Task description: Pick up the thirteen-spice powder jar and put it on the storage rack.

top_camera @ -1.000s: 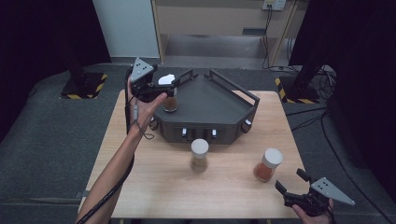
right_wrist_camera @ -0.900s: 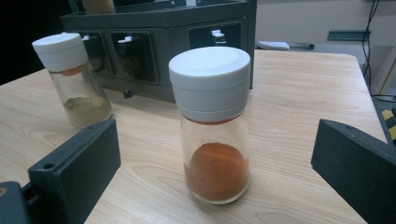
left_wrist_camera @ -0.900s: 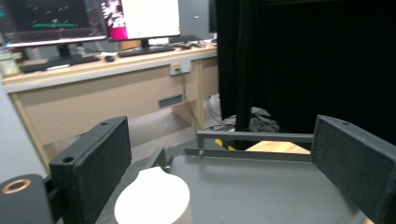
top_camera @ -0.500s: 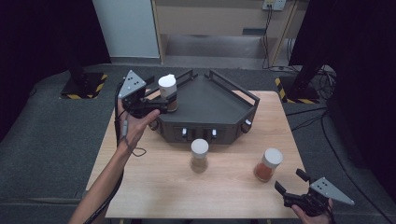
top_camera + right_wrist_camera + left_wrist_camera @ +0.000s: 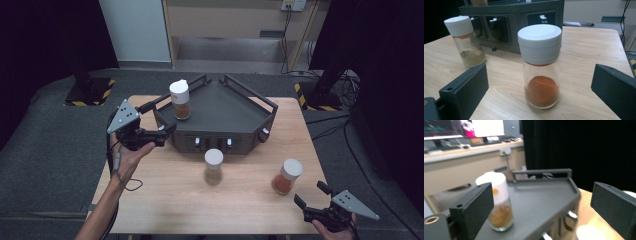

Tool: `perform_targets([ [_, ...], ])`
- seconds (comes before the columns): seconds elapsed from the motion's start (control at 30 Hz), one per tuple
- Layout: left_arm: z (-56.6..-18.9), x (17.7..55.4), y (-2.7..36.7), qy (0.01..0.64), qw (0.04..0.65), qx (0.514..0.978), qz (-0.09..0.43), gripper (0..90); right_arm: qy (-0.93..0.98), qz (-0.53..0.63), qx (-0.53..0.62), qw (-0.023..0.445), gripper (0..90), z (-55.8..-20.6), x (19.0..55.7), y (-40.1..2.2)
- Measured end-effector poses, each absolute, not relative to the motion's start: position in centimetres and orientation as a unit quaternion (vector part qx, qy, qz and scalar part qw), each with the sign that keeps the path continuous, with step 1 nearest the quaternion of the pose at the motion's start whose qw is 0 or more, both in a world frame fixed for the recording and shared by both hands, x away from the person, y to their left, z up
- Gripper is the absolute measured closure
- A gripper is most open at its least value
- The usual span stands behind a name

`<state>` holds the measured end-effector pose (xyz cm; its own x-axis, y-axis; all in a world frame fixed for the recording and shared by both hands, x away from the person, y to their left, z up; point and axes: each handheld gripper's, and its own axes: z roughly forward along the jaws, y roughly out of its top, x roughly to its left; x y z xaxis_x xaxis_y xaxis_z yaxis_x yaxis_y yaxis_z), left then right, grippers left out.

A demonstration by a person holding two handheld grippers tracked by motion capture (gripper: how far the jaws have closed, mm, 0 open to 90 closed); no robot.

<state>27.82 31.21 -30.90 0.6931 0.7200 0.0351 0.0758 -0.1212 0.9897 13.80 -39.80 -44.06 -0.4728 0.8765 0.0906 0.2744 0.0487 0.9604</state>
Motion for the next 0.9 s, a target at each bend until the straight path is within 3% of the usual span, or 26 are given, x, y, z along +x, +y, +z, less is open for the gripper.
perform_targets([
  [0.23,-32.8,26.9,32.3,0.287,0.588,0.711,0.257,3.6,0.669,0.537,0.43,0.28,1.1,-44.0,13.8,-39.7],
  [0.9,-40.0,22.4,34.8,0.332,0.609,0.68,0.238,3.9,0.672,0.534,0.43,0.282,1.4,-44.0,13.8,-39.6],
])
